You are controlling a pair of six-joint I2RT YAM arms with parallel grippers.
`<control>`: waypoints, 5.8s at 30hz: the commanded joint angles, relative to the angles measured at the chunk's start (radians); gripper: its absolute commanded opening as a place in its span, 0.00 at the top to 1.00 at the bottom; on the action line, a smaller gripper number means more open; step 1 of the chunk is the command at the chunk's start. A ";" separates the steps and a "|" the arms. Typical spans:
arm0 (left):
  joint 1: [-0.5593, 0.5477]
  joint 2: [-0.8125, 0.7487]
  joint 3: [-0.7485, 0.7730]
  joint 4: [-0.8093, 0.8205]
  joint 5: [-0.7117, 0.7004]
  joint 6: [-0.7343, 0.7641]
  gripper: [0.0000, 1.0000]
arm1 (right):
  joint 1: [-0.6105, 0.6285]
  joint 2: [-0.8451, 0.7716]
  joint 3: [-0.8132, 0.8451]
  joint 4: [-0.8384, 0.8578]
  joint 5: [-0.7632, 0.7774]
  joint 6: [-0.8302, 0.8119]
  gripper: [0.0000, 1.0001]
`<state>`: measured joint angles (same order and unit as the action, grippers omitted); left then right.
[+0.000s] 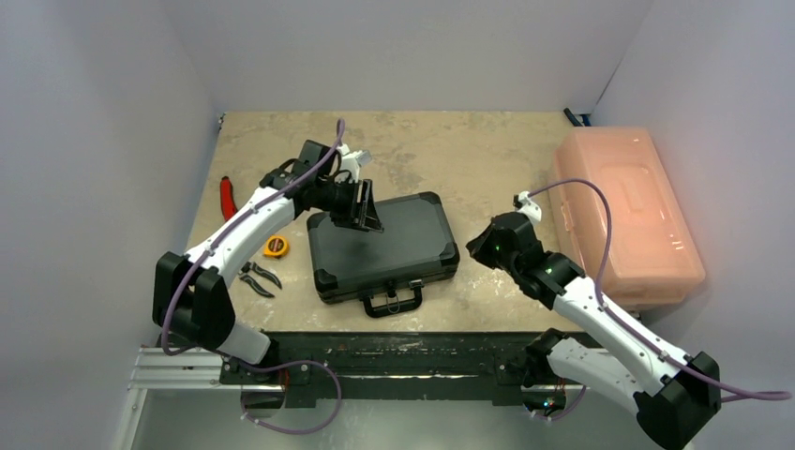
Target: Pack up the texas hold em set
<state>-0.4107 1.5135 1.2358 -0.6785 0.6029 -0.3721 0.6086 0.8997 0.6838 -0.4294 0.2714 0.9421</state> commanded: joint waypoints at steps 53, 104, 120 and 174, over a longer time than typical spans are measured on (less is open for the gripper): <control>-0.242 -0.306 -0.345 0.273 -0.327 -0.046 0.82 | 0.358 -0.002 -0.303 0.478 -0.147 -0.068 0.51; -0.245 -0.329 -0.637 0.349 -0.414 -0.119 0.98 | 0.678 0.511 -0.118 0.535 0.183 0.019 1.00; -0.246 -0.335 -0.640 0.347 -0.407 -0.116 0.99 | 0.679 0.491 -0.078 0.543 0.196 -0.012 1.00; -0.245 -0.335 -0.648 0.356 -0.399 -0.119 1.00 | 0.679 0.615 0.098 0.280 0.433 0.120 1.00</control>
<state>-0.6514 1.1496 0.6476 -0.1604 0.2493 -0.5133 1.2919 1.5124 0.7765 -0.1406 0.6437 1.0321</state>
